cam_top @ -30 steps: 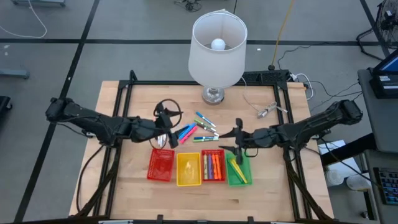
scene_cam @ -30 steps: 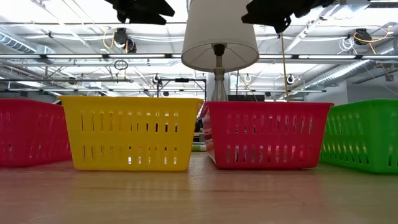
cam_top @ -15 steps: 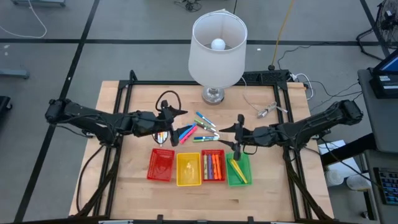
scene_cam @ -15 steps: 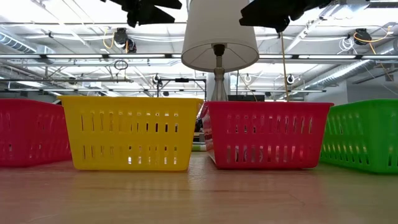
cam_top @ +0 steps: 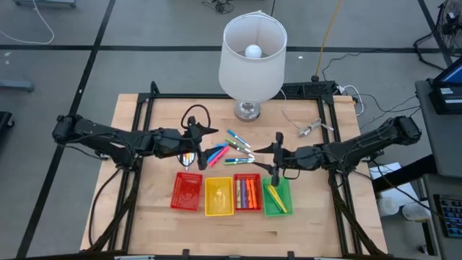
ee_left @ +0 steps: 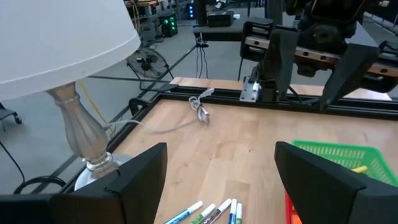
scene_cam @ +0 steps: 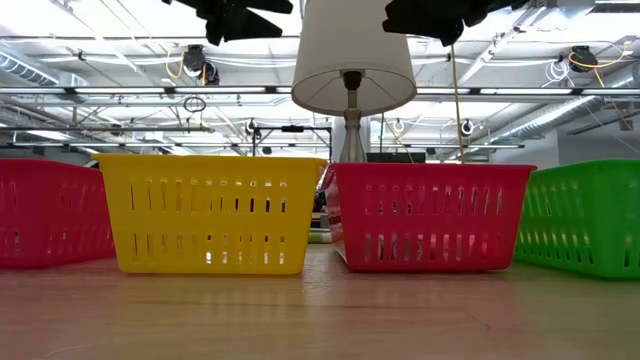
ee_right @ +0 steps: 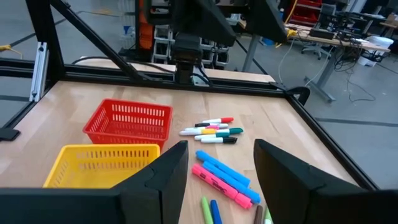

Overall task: Pick & Place Markers
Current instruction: Put the large blue highlighter into the right red bin

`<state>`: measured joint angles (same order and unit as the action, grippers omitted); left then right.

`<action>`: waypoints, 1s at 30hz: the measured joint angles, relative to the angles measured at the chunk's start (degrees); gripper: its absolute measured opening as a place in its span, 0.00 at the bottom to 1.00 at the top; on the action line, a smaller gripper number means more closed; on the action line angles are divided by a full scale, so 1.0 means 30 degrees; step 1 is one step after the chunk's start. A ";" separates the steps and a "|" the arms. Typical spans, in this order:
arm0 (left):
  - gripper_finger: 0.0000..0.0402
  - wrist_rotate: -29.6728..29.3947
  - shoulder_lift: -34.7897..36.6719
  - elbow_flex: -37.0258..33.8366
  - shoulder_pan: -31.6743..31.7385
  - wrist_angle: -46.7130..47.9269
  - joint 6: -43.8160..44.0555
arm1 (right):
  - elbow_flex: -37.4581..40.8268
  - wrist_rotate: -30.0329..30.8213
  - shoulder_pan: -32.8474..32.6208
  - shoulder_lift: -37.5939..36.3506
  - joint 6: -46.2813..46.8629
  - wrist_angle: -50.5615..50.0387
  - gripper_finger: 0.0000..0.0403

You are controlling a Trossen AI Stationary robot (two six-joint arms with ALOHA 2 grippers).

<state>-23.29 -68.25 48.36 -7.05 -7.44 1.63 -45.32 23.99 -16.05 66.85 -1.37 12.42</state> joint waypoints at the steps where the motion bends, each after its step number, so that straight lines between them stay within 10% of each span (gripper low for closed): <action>1: 0.75 0.0004 0.0000 0.0000 0.0000 0.0003 0.0031 | 0.0000 0.0000 0.0000 0.0000 -0.0001 0.0094 0.42; 30: 0.75 0.1407 -0.0007 0.0022 0.3070 -0.2040 -0.0324 | 0.0000 -0.0025 -0.0029 0.0000 0.1134 0.0597 0.42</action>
<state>-19.07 -68.27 48.42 2.16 -13.56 0.65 -45.32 23.91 -16.14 66.85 2.04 14.21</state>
